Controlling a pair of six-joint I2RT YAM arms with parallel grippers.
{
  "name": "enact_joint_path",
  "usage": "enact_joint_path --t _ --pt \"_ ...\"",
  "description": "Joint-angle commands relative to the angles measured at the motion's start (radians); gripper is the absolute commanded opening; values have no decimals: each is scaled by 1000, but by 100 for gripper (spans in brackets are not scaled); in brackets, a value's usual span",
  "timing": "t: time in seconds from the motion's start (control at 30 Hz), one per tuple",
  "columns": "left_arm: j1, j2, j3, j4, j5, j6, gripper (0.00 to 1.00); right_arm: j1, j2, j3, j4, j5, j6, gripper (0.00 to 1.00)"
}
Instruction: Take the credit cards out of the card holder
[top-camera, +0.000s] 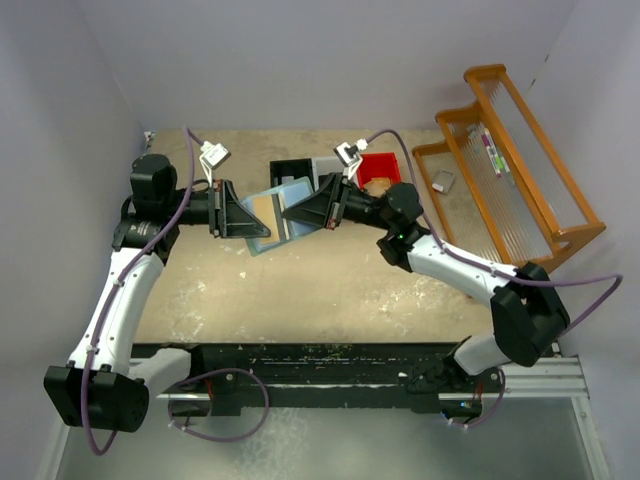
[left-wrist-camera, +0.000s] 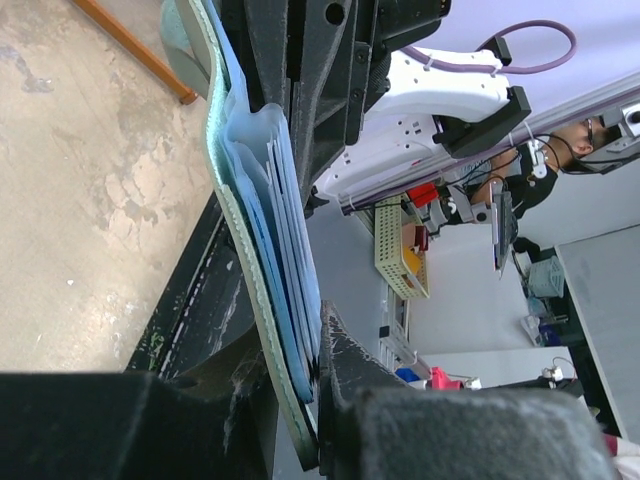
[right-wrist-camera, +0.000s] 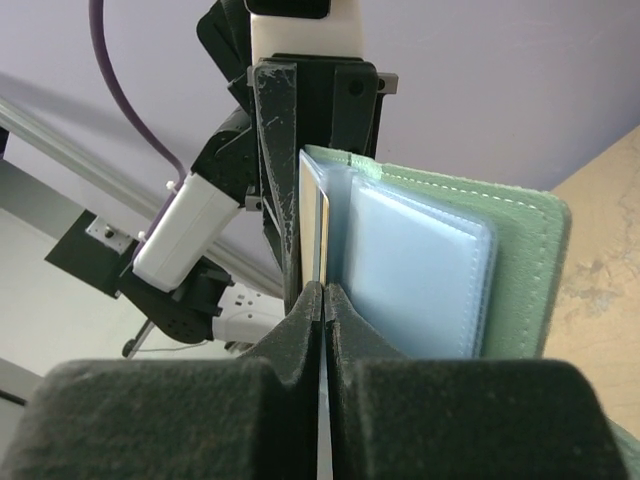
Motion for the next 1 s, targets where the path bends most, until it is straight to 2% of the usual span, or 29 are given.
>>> enact_joint_path --t 0.0,0.3,0.43,0.53,0.57,0.63,0.83,0.97 --pt "-2 -19 30 112 43 -19 18 -12 -41 -48 0 -61 -3 0" --pt "-2 -22 30 125 41 -35 17 -16 -51 -49 -11 -50 -11 0" --pt "-2 -19 31 118 42 -32 10 -16 -56 -32 -42 -41 -28 1" --pt "-2 -18 30 105 33 -19 5 -14 -45 -11 -19 -18 -30 27" --pt "-2 -19 30 100 28 -12 5 -11 -36 0 -17 -21 -27 33" --pt "-2 -19 32 87 23 -1 5 -6 -14 12 2 -30 -7 37" --pt "-2 -13 58 0 13 73 5 9 27 68 18 -37 8 37" --pt "-2 -11 63 -13 13 82 5 18 53 92 4 -45 10 28"
